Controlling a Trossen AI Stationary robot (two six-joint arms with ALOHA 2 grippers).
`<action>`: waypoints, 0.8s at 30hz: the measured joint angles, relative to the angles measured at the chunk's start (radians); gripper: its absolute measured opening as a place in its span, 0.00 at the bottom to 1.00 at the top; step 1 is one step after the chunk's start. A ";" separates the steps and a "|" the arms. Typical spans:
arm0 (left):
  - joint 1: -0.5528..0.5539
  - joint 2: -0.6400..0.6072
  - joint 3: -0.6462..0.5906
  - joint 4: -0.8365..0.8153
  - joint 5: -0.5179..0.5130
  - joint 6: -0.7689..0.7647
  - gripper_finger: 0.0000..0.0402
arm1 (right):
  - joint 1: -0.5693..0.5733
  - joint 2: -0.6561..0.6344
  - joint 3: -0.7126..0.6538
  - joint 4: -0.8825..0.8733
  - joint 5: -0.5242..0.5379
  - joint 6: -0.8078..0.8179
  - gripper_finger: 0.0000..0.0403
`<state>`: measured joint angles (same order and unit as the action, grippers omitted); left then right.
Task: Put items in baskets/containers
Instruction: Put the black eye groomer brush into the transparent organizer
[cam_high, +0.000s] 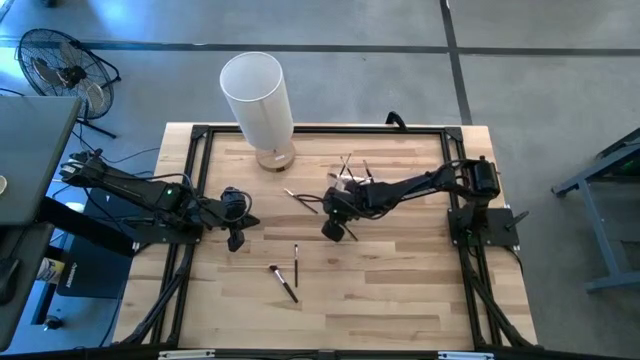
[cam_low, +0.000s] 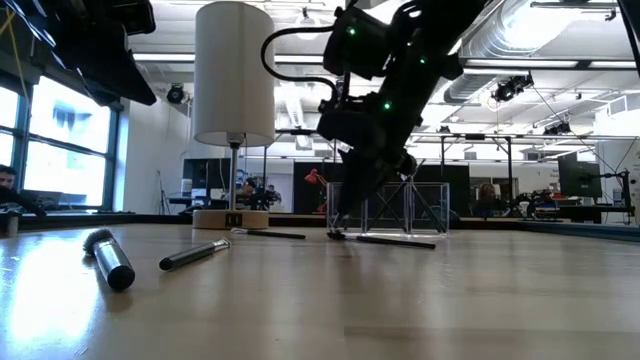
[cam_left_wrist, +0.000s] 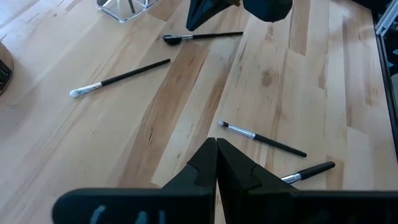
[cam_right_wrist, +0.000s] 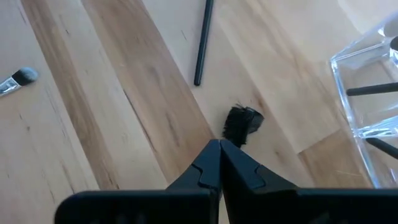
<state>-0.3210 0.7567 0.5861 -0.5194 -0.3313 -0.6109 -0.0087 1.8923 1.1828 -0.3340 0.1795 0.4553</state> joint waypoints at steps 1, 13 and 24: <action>0.000 0.000 0.000 0.000 0.000 0.000 0.00 | 0.004 -0.001 0.000 0.001 0.002 0.000 0.00; 0.000 0.000 0.000 0.000 0.002 -0.015 0.00 | 0.148 -0.071 0.002 -0.028 0.096 0.169 0.00; 0.000 0.000 0.000 0.000 -0.001 -0.023 0.00 | 0.211 -0.062 -0.161 0.198 0.371 0.271 0.10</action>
<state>-0.3210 0.7567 0.5861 -0.5193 -0.3324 -0.6334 0.2019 1.8305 1.0221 -0.1358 0.5502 0.7261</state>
